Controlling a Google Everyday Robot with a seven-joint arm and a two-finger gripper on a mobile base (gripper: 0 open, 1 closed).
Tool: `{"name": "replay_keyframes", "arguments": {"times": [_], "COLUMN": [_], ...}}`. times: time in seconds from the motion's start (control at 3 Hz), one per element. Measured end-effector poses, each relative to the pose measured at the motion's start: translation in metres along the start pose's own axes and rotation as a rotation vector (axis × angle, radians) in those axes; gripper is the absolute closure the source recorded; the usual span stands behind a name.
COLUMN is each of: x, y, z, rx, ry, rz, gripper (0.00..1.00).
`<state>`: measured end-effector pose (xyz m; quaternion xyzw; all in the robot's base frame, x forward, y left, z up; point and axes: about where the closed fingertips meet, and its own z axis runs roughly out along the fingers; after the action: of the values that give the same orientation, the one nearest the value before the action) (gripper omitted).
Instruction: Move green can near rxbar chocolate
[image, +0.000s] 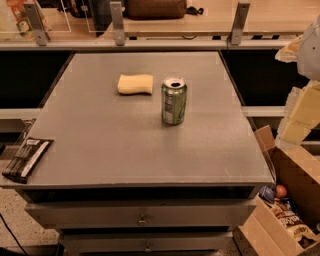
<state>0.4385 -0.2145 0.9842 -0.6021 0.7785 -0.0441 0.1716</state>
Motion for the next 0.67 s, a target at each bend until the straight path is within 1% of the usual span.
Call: {"name": "replay_keyframes", "arguments": {"times": [0.33, 0.67], "x": [0.0, -0.0082], "y": [0.0, -0.0048], "z": [0.0, 0.0077], "rx": [0.0, 0.033], "ry": [0.0, -0.051], "rz": [0.0, 0.004], "gripper": [0.0, 0.0]}}
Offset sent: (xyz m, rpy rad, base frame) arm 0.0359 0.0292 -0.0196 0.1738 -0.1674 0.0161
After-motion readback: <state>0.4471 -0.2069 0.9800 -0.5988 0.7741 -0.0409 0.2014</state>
